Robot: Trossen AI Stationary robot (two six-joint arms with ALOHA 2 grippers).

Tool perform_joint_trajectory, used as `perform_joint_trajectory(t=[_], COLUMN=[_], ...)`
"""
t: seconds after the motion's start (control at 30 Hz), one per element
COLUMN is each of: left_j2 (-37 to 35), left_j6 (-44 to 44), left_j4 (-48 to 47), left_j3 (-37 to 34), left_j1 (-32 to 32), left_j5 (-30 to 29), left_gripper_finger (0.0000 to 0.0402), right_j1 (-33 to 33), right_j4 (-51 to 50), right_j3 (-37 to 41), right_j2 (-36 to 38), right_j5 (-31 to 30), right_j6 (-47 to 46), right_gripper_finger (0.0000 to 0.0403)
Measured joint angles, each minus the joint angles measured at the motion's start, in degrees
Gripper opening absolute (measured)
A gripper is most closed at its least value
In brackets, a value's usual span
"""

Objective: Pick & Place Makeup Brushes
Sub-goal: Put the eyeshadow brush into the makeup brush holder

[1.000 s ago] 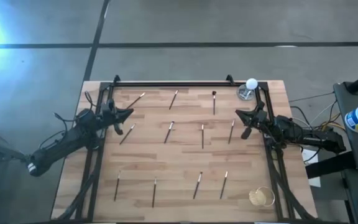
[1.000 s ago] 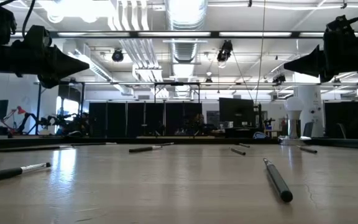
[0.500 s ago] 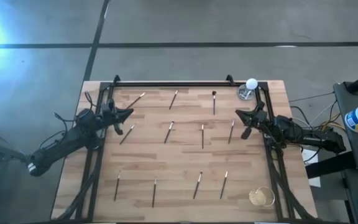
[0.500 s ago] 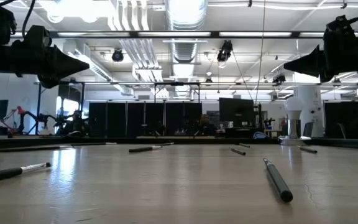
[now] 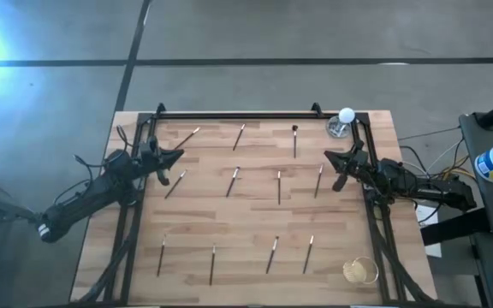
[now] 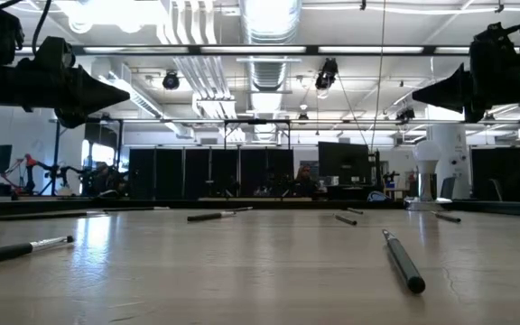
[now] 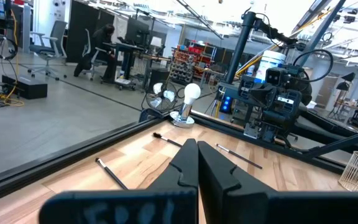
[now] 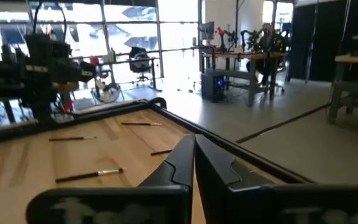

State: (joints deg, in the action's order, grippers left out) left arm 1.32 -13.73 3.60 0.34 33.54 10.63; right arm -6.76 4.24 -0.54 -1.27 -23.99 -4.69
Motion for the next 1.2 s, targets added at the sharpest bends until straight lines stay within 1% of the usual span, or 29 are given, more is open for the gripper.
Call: perform_joint_trajectory(t=[0.07,0.2,0.3,0.4,0.5,0.57,0.6,0.73,0.83,1.0,1.07,1.2], left_j2=[0.00,0.01,0.00,0.02,0.00,0.00,0.00,0.01,0.01,0.00,0.02,0.00], left_j6=[0.00,0.01,0.02,0.01,0.02,0.02,0.01,0.00,0.00,0.01,0.00,0.01], left_j4=[0.00,0.01,0.02,0.00,0.02,0.00,0.02,0.02,0.02,0.00,0.00,0.01], left_j3=[0.00,0.00,0.00,0.00,0.00,0.00,0.00,0.00,0.00,0.00,0.00,-0.01], left_j1=[0.00,0.00,0.02,0.00,0.02,0.02,0.00,0.02,0.02,0.02,0.02,0.01], left_j5=[0.00,0.00,0.00,0.00,0.00,0.00,0.00,0.00,0.00,0.00,0.00,0.00], left_gripper_finger=[0.0000,0.0000,0.0000,0.0000,0.0000,0.0000,0.0000,0.0000,0.0000,0.0000,0.0000,0.0000], right_j1=[-0.02,-0.02,-0.02,-0.02,-0.05,-0.02,-0.02,-0.04,0.00,0.37,0.93,1.36], right_j4=[1.92,5.51,8.01,12.58,17.84,17.21,15.03,1.81,-7.89,-24.07,-31.14,-44.20], right_j3=[0.00,0.00,0.00,0.00,-0.01,-0.77,-1.71,-7.44,-12.46,-19.38,-21.92,-26.77], right_j2=[-0.01,0.01,-0.08,-0.47,-1.86,-3.61,-4.93,-13.15,-20.79,-33.69,-38.87,-47.60], right_j5=[0.00,0.25,2.83,3.31,3.41,2.86,1.46,-8.63,-12.26,-13.04,-11.80,-7.26], right_j6=[0.15,3.86,5.08,1.40,-0.36,-2.95,-4.72,-15.16,-24.81,-43.78,-51.08,-64.73], right_gripper_finger=[0.0008,0.0008,0.0008,0.0008,0.0008,0.0008,0.0008,0.0008,0.0008,0.0008,0.0008,0.0008])
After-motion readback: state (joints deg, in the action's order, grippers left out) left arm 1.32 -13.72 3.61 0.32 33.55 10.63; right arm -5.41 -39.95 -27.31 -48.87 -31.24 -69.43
